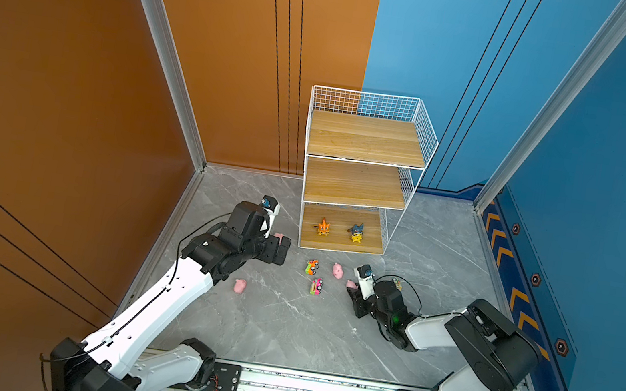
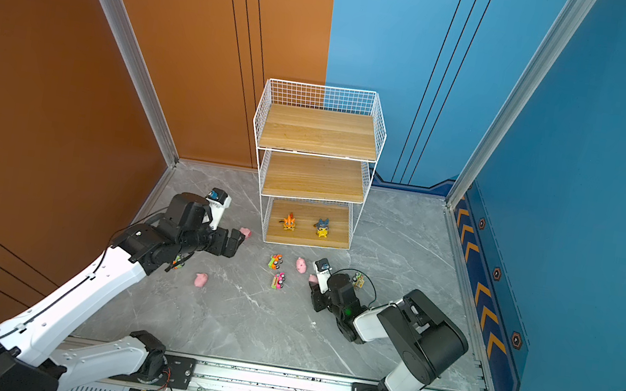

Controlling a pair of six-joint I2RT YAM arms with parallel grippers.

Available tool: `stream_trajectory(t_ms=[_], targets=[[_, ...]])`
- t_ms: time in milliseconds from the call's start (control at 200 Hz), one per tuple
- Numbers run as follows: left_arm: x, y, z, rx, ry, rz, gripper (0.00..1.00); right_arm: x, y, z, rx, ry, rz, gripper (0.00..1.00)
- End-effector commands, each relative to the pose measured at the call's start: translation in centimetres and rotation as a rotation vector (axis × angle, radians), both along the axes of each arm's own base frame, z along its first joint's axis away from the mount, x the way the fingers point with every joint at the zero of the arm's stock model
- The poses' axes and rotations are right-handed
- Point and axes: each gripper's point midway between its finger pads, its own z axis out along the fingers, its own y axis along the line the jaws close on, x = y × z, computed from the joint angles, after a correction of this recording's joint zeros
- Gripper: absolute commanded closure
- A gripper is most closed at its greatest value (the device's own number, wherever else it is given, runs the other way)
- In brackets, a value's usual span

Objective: Place and organize the plastic toys onto the shelf
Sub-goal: 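Lift the pink pig with the right gripper up to the middle shelf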

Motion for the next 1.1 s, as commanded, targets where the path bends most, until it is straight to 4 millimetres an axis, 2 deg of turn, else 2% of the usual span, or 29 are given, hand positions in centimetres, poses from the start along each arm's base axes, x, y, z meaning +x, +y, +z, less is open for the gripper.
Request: stream_trajectory(t_ms=[0,70,165,245,350,511,696,791,946,1096], targets=[[-0.1,0.2,-0.5,-0.010,-0.011,-0.011,0.02,0.1,0.9,1.2,-0.005,-0.033,0.010,0.76],[0.0,0.4,-0.6,-0.016,-0.013,-0.001,0.02,-0.3,1.6,2.4,-0.017,-0.044,0.023,0.78],[0.0,0.6,-0.6,-0.030,-0.010,0.006,0.02,-0.4,2.3,5.0,-0.017,-0.080,0.020,0.79],[0.1,0.9,-0.5,-0.042,-0.010,0.016,0.02,-0.3,2.8,7.9,-0.027,-0.108,-0.003,0.79],[0.2,1.0,-0.3,-0.067,-0.005,0.028,0.01,0.4,4.0,12.8,0.020,-0.164,-0.032,0.79],[0.3,1.4,-0.1,-0.101,0.001,0.050,0.01,2.7,6.2,19.5,0.099,-0.248,-0.126,0.78],[0.2,1.6,0.4,-0.162,0.001,0.059,0.00,5.5,8.9,25.1,0.202,-0.326,-0.207,0.79],[0.2,1.6,0.9,-0.181,-0.009,0.059,0.00,6.9,10.0,26.6,0.232,-0.353,-0.245,0.78],[-0.1,1.5,1.1,-0.202,-0.011,0.054,0.00,8.5,11.8,27.5,0.244,-0.382,-0.278,0.78],[-0.2,1.6,1.4,-0.211,-0.018,0.055,0.00,9.6,12.3,28.7,0.269,-0.416,-0.323,0.78]])
